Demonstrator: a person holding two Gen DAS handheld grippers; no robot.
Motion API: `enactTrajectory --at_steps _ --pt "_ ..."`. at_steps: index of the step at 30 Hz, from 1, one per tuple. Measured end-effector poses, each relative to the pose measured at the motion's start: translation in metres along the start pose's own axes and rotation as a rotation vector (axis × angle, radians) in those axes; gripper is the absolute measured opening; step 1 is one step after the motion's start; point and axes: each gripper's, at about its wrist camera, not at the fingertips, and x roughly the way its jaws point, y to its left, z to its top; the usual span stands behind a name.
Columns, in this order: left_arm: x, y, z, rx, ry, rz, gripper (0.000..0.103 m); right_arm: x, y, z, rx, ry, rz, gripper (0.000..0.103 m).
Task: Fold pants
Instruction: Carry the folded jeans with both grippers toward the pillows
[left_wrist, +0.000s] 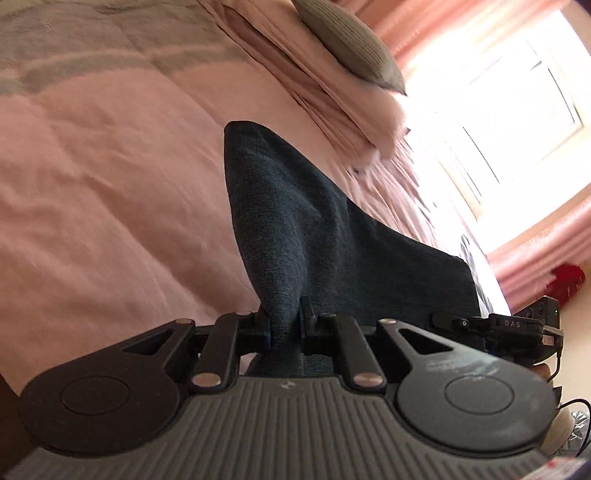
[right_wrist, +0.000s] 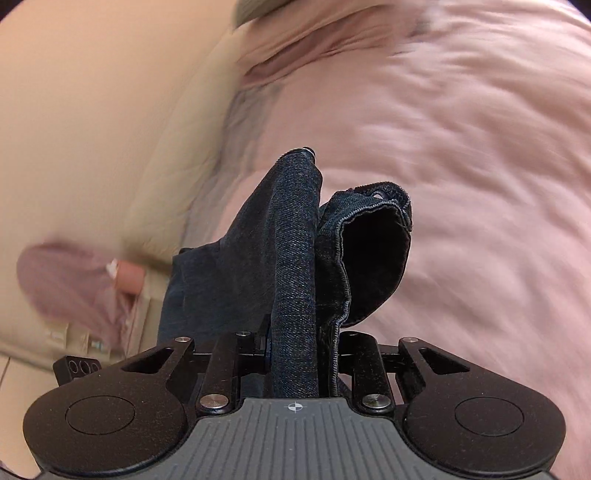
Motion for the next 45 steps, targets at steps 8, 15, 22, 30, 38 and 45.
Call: enactTrajectory --at_steps 8,15,22,30,38,45 --pt "0.021 0.137 0.169 -0.094 -0.141 0.069 0.009 0.234 0.1 0.147 -0.123 0.093 0.035 0.02" --pt "0.059 0.239 0.322 -0.143 -0.207 0.109 0.009 0.424 0.164 0.271 -0.21 0.154 0.023 0.02" --pt "0.12 0.304 0.426 -0.19 -0.228 0.118 0.009 0.54 0.19 0.361 -0.265 0.19 -0.024 0.02" --pt "0.19 0.361 0.475 -0.187 -0.193 0.177 0.013 0.622 0.152 0.418 -0.293 0.156 -0.127 0.039" --pt "0.16 0.373 0.471 -0.076 -0.194 0.295 0.032 0.592 0.138 0.407 -0.309 -0.015 -0.406 0.054" --pt "0.18 0.322 0.513 0.186 -0.31 0.452 0.011 0.62 0.215 0.375 -0.772 -0.283 -0.467 0.035"
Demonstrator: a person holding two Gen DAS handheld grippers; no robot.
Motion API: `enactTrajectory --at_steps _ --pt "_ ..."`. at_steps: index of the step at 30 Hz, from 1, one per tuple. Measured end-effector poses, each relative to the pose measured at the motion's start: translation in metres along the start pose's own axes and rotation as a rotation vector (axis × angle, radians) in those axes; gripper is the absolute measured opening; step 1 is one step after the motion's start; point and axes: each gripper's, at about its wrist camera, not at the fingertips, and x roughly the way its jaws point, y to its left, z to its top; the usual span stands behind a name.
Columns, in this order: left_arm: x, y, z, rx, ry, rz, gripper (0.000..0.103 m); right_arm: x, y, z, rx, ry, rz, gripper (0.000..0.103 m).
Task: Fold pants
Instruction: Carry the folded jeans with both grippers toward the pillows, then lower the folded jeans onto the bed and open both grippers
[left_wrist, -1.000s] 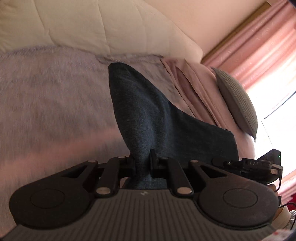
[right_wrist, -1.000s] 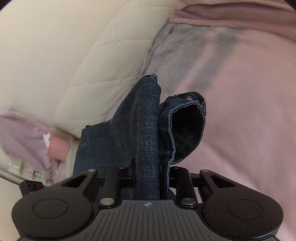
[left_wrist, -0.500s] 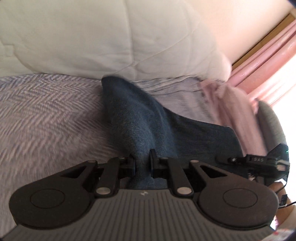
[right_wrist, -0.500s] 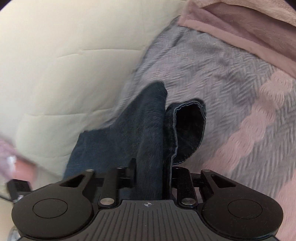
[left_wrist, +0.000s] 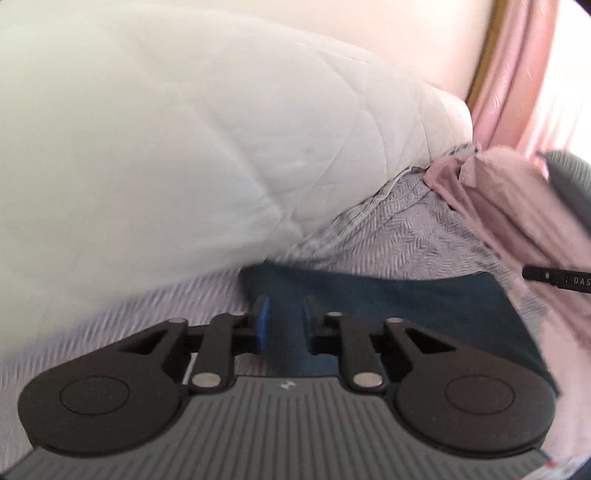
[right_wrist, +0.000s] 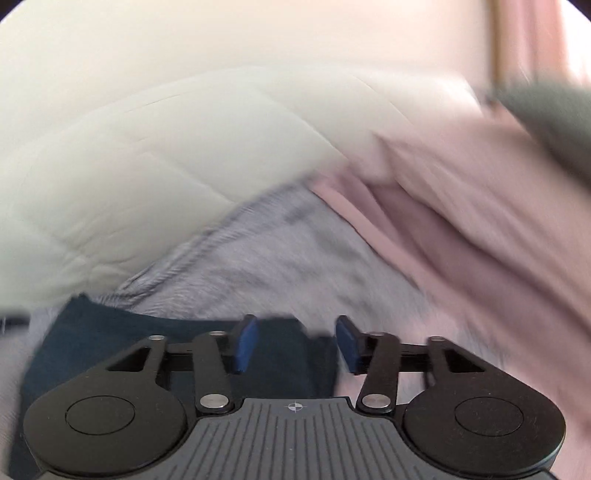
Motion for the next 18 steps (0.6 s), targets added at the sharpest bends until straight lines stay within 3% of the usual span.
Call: enactTrajectory --at_steps 3,5,7,10,12,15,18 --pt "0.029 -0.016 -0.003 0.058 0.011 0.049 0.006 0.033 0.023 -0.019 -0.087 0.018 -0.032 0.019" --pt "0.054 -0.02 -0.013 0.09 0.055 0.076 0.006 0.058 0.02 -0.037 -0.106 0.063 -0.055 0.019" --pt "0.067 -0.014 -0.029 0.111 0.08 0.094 0.006 0.062 0.013 -0.054 -0.094 0.039 -0.037 0.019" --pt "0.067 -0.012 -0.037 0.119 0.062 0.107 0.006 0.055 0.003 -0.052 -0.041 0.048 -0.049 0.019" --pt "0.054 -0.01 -0.034 0.081 0.067 0.12 0.006 0.033 -0.001 -0.046 -0.004 0.065 -0.089 0.019" --pt "0.019 -0.013 -0.032 0.044 0.095 0.119 0.006 -0.013 -0.006 -0.049 0.053 0.057 -0.034 0.019" --pt "-0.022 -0.026 -0.044 0.019 0.127 0.07 0.007 -0.065 0.01 -0.063 0.011 0.065 -0.006 0.019"
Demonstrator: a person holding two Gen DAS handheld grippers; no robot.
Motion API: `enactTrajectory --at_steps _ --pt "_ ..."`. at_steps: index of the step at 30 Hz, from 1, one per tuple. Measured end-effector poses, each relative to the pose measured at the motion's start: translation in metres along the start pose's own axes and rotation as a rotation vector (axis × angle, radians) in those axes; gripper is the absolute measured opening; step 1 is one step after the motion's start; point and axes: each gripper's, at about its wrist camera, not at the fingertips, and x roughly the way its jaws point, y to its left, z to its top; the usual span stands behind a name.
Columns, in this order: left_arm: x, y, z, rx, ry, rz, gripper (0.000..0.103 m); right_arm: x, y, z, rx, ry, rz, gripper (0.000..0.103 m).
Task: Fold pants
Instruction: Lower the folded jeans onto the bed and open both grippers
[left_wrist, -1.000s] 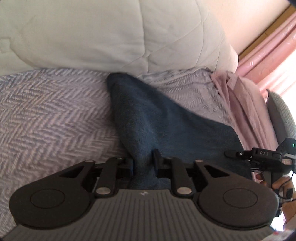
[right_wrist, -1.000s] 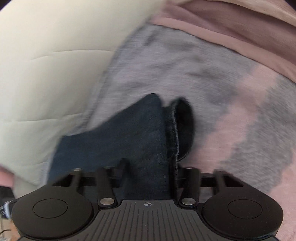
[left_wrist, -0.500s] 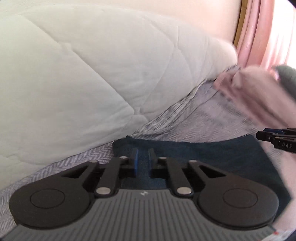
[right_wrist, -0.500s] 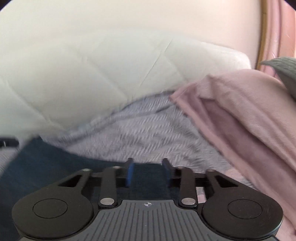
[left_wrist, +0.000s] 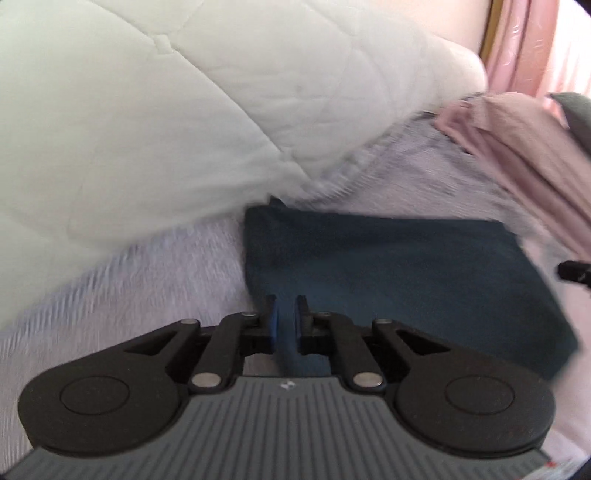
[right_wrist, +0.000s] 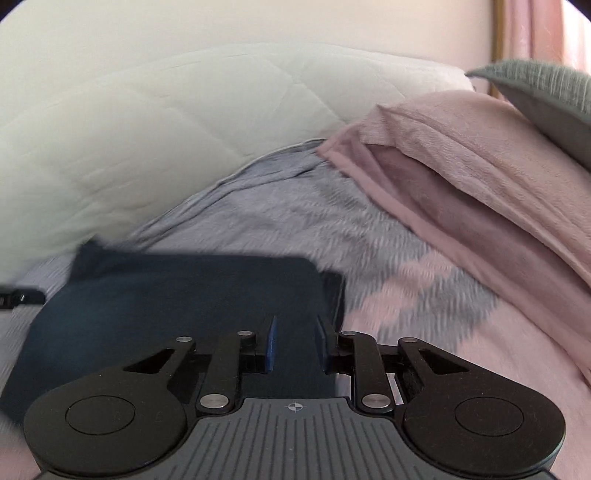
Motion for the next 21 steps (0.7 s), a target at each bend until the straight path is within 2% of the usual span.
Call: enactTrajectory --at_steps 2,4,5,7,9,11,13,14,15,17,21 --pt "-0.019 -0.011 -0.019 0.008 0.023 -0.026 0.008 -0.011 0.01 -0.013 -0.021 0.008 0.002 0.019" --pt "-0.028 -0.024 -0.042 0.026 0.057 -0.03 0.009 -0.005 0.02 -0.028 -0.033 0.046 -0.026 0.02" --pt "-0.027 -0.029 -0.051 0.033 0.064 -0.024 0.012 0.001 0.024 -0.037 -0.036 0.082 -0.036 0.02" --pt "-0.022 -0.034 -0.064 0.033 0.071 0.007 0.013 0.014 0.031 -0.053 -0.073 0.096 -0.056 0.02" --pt "-0.018 -0.037 -0.065 0.049 0.068 0.027 0.013 0.019 0.038 -0.055 -0.113 0.087 -0.08 0.021" --pt "-0.018 -0.038 -0.059 0.029 0.089 0.036 0.013 0.017 0.041 -0.046 -0.084 0.11 -0.098 0.021" --pt "-0.029 -0.041 -0.051 0.009 0.092 0.027 0.017 -0.001 0.041 -0.039 -0.022 0.079 -0.078 0.024" --pt "-0.036 -0.044 -0.048 0.014 0.082 0.031 0.022 -0.012 0.041 -0.037 0.014 0.053 -0.055 0.034" --pt "-0.045 -0.048 -0.046 0.022 0.069 0.041 0.03 -0.025 0.04 -0.036 0.056 0.039 -0.023 0.053" --pt "-0.067 -0.054 -0.046 0.028 0.056 0.063 0.041 -0.042 0.038 -0.032 0.119 0.062 0.017 0.069" --pt "-0.108 -0.065 -0.053 0.02 0.068 0.081 0.05 -0.087 0.042 -0.035 0.179 0.076 0.068 0.07"
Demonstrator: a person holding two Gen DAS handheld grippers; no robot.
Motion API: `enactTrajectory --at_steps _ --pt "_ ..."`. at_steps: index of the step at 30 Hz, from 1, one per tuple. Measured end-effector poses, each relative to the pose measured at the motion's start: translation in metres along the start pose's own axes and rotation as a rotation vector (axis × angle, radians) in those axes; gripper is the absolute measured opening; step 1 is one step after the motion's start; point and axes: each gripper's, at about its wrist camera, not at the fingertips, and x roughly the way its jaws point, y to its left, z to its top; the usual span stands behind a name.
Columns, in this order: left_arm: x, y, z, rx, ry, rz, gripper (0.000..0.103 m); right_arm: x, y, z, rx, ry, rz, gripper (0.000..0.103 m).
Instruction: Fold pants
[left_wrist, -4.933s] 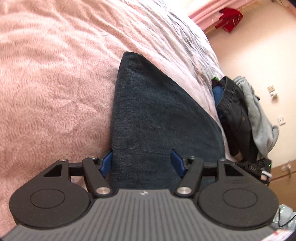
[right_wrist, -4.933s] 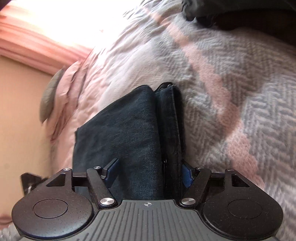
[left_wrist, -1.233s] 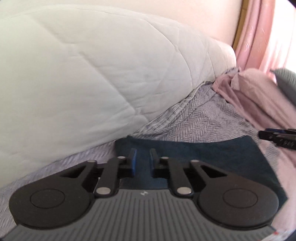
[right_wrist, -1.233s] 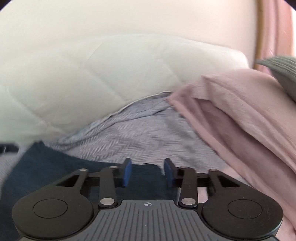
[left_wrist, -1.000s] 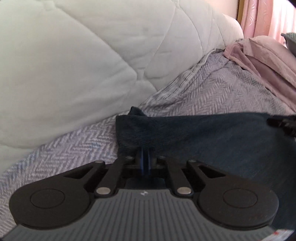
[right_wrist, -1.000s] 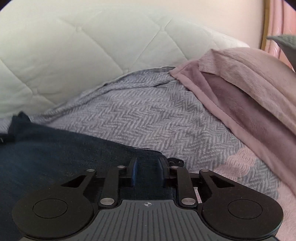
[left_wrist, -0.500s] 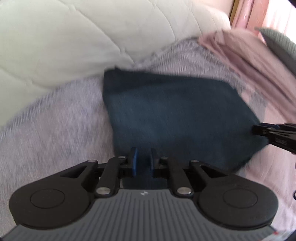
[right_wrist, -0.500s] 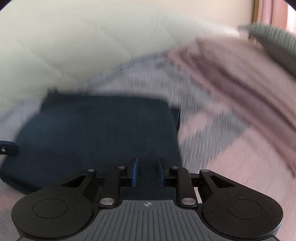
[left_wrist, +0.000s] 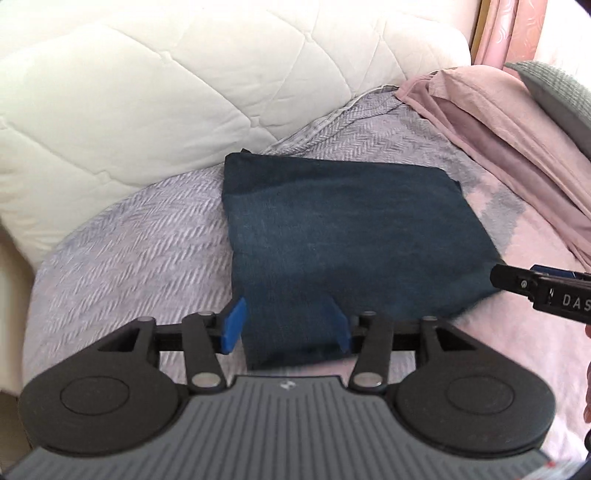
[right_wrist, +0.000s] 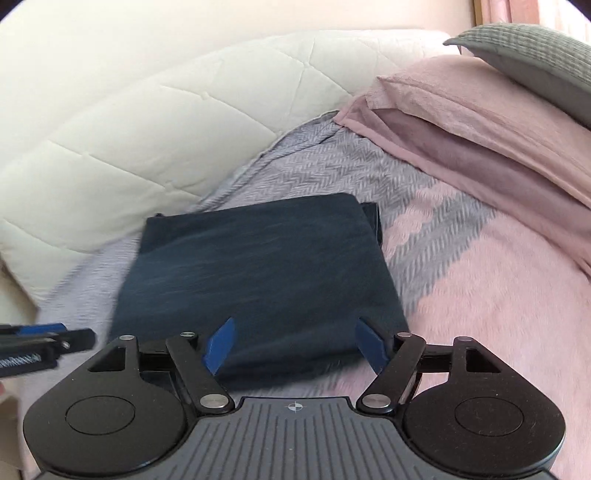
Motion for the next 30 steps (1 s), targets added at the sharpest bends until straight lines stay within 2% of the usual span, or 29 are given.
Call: enactTrajectory --at_steps 4,8,17,24,28,30 --pt "-0.042 -0.009 -0.02 0.001 0.024 0.023 0.053 -0.043 0.01 -0.01 0.013 0.021 0.007 0.071" --pt "-0.085 -0.018 -0.043 -0.026 0.034 0.047 0.06 -0.087 0.02 -0.025 -0.002 0.018 0.034 0.071" --pt "-0.168 -0.045 -0.084 -0.039 0.029 0.067 0.06 -0.172 0.036 -0.066 -0.061 0.026 0.035 0.071" --pt "-0.23 -0.064 -0.104 -0.04 0.02 0.077 0.061 -0.236 0.046 -0.083 -0.086 0.033 0.019 0.071" --pt "-0.26 -0.072 -0.11 -0.01 0.012 0.097 0.068 -0.269 0.054 -0.085 -0.096 0.03 0.021 0.071" --pt "-0.274 -0.073 -0.111 -0.007 -0.001 0.086 0.075 -0.282 0.058 -0.086 -0.096 0.026 0.015 0.071"
